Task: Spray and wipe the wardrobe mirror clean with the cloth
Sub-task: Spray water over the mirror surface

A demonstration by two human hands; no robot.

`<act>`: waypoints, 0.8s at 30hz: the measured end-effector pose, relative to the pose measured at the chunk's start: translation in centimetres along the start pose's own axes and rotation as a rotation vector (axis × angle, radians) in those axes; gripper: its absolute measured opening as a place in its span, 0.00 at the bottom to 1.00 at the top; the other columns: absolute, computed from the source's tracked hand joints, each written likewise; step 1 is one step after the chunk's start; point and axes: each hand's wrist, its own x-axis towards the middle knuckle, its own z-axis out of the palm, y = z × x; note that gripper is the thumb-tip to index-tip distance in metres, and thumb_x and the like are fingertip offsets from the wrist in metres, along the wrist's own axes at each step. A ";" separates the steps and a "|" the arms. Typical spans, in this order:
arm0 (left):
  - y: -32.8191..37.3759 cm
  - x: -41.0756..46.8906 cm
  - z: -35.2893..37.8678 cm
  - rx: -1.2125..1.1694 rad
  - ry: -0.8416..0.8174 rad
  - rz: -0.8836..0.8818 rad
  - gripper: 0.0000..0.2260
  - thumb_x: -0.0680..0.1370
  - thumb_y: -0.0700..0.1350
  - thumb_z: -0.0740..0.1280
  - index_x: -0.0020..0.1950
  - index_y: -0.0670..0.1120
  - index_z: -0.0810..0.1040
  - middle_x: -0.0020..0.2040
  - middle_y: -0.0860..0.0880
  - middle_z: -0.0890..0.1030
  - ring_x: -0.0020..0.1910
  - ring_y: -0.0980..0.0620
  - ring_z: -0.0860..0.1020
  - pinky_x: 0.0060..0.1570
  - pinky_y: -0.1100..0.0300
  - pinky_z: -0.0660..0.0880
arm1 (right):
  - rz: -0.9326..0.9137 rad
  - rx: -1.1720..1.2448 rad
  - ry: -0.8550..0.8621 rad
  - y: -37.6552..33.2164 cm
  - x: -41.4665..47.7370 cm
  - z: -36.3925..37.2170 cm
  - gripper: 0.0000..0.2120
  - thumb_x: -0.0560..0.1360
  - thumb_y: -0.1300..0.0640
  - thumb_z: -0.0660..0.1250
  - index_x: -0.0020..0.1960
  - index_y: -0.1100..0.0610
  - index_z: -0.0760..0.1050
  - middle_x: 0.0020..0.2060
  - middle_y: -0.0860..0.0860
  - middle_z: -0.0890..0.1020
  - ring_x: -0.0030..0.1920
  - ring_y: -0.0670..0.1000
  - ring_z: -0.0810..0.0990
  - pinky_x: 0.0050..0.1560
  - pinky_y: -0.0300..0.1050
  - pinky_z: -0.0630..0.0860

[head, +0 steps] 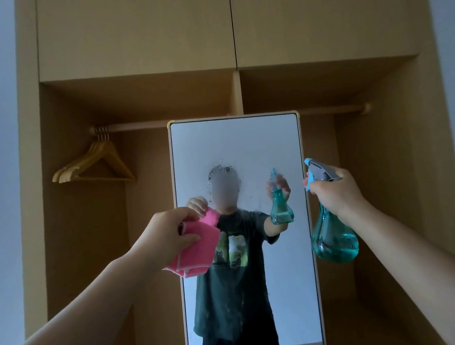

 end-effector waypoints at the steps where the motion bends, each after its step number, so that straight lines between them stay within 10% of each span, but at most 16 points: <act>1: 0.1 0.0 0.1 -0.006 -0.001 0.001 0.12 0.71 0.45 0.74 0.50 0.59 0.77 0.41 0.65 0.76 0.40 0.66 0.74 0.34 0.73 0.66 | 0.004 -0.011 -0.001 0.2 0.0 -0.1 0.09 0.75 0.59 0.65 0.53 0.58 0.79 0.48 0.60 0.81 0.38 0.49 0.74 0.35 0.40 0.66; 13: 0.7 -0.4 1.2 -0.034 -0.004 0.008 0.12 0.70 0.44 0.74 0.48 0.58 0.77 0.42 0.62 0.78 0.41 0.64 0.75 0.36 0.71 0.68 | -0.003 -0.001 -0.004 1.8 -0.8 -1.6 0.07 0.75 0.59 0.66 0.43 0.48 0.74 0.46 0.58 0.80 0.41 0.51 0.76 0.38 0.42 0.70; 24: 0.6 -1.1 2.5 -0.023 -0.066 -0.014 0.12 0.72 0.45 0.73 0.49 0.59 0.77 0.43 0.62 0.78 0.41 0.65 0.75 0.34 0.72 0.67 | 0.073 -0.016 -0.120 4.7 -3.3 -1.6 0.08 0.75 0.61 0.65 0.52 0.51 0.77 0.45 0.58 0.80 0.38 0.51 0.75 0.36 0.41 0.70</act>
